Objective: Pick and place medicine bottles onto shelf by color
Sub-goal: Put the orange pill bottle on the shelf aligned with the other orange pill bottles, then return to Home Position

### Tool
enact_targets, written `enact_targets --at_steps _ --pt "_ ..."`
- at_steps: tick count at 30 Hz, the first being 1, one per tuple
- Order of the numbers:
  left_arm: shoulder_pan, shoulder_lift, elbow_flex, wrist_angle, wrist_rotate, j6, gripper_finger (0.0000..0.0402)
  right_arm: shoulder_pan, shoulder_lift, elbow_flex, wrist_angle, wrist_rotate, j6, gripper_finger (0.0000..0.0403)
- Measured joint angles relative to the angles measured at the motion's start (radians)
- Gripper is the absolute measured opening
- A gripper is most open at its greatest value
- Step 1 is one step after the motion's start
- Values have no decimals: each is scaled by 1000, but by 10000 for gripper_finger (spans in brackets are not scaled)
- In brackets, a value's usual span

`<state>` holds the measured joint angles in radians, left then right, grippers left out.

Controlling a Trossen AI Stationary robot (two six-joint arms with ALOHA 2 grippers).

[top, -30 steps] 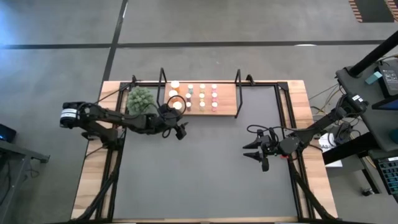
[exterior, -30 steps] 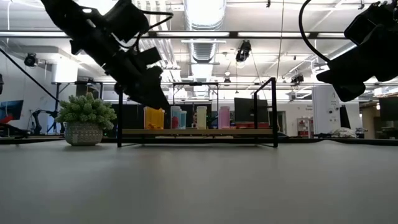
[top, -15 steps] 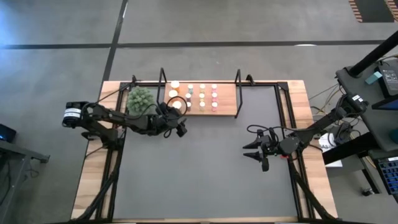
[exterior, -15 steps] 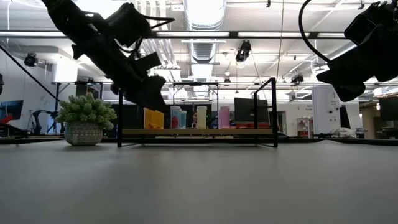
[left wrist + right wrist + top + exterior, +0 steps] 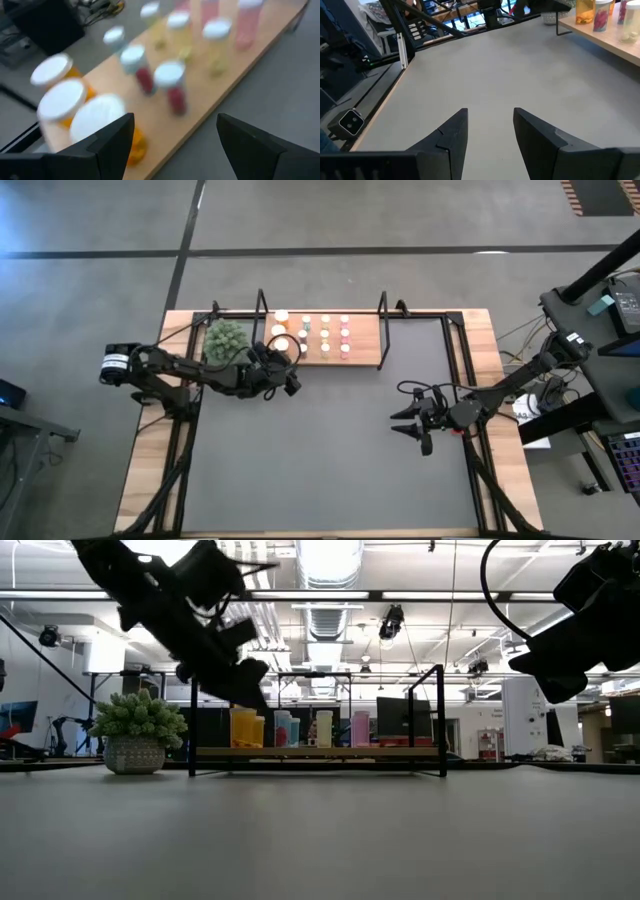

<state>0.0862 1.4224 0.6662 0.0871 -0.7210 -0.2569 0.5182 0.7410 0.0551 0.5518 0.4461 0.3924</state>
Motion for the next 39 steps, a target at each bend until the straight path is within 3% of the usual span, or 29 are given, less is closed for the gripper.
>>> enact_targets --at_steps 8,15,19,27,39 --pt "5 -64 61 48 128 19 267 0 0 0 0 0 0 148" --pt "27 -201 114 51 175 218 267 0 1 0 0 0 0 148" --pt "66 -306 113 28 215 245 267 0 1 0 1 0 0 148" --pt "145 -510 13 -45 252 248 267 0 1 0 0 0 0 148" --pt "150 -746 -177 -43 247 236 267 0 1 0 0 0 0 148"
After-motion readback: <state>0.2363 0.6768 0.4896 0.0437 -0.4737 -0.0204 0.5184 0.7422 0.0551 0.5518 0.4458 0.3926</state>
